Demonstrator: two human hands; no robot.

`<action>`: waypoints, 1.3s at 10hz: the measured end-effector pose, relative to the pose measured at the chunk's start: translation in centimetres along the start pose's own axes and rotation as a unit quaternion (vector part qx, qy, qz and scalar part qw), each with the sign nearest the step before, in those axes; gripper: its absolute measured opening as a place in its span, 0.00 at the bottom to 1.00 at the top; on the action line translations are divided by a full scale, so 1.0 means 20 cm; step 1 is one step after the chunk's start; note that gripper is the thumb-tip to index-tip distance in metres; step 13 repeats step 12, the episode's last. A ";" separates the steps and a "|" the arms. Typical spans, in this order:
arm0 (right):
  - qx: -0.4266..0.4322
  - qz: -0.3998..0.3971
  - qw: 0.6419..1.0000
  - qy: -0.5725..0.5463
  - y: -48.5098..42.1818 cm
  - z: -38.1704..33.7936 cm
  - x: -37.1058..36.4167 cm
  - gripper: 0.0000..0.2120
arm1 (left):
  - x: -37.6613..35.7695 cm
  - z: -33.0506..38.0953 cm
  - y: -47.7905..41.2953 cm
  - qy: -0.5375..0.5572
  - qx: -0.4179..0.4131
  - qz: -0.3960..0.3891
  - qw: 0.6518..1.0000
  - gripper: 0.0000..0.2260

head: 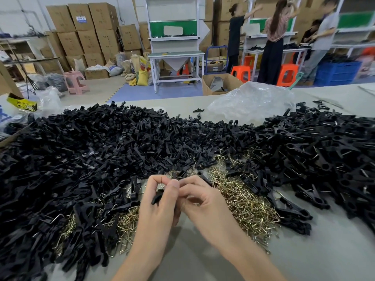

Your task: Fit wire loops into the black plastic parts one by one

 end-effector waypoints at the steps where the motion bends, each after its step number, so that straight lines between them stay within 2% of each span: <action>1: 0.015 -0.009 0.999 0.051 0.00 -0.01 0.01 0.08 | 0.01 -0.04 -0.03 0.026 0.024 0.003 0.999 0.16; 2: 0.025 -0.003 0.998 0.064 0.00 -0.02 0.04 0.09 | 0.02 -0.05 -0.05 0.031 0.036 0.008 0.999 0.16; 3: 0.009 -0.029 0.999 0.039 0.02 0.00 0.01 0.08 | 0.04 -0.08 -0.06 0.053 0.060 0.016 0.997 0.22; 4: 0.000 -0.066 0.997 0.042 0.03 0.01 -0.02 0.15 | 0.05 -0.11 -0.06 0.056 0.080 0.015 0.995 0.25; 5: 0.000 -0.067 0.995 0.070 0.02 0.02 -0.02 0.22 | 0.06 -0.13 -0.07 0.039 0.084 0.004 0.996 0.26; 6: 0.007 -0.050 0.992 0.117 0.02 0.02 -0.01 0.24 | 0.06 -0.13 -0.07 0.013 0.072 -0.003 0.997 0.28; 7: 0.056 -0.046 0.977 0.202 0.02 -0.02 0.00 0.19 | 0.04 -0.14 -0.07 0.059 0.083 -0.028 0.994 0.28; 8: 0.149 -0.031 0.937 0.314 0.05 -0.09 0.00 0.14 | -0.01 -0.12 -0.06 0.108 0.085 -0.078 0.988 0.24; 9: 0.174 0.016 0.932 0.317 0.07 -0.12 0.04 0.12 | -0.04 -0.08 -0.02 0.075 0.061 -0.105 0.990 0.28; 10: 0.132 0.184 0.962 0.151 0.06 -0.19 0.30 0.12 | -0.05 -0.03 0.02 0.022 0.026 -0.140 0.990 0.32; 11: 0.027 0.366 0.900 -0.236 0.03 -0.16 0.67 0.25 | -0.04 -0.03 0.02 -0.013 0.027 -0.127 0.991 0.34; 12: -0.050 0.347 0.858 -0.374 0.08 -0.16 0.76 0.26 | -0.01 0.02 0.04 -0.015 0.002 -0.098 0.995 0.29; 13: -0.050 0.347 0.858 -0.374 0.08 -0.16 0.76 0.26 | -0.01 0.02 0.04 -0.015 0.002 -0.098 0.995 0.29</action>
Point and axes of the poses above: each hand's wrist, its own y-axis away from the middle knuckle, its own x-axis out of the back of the hand, z = x × y, the point moved 8 cm from there along -y, towards the middle knuckle, and after that the axes turned 6 degrees about -y, right-handed, at the moved point
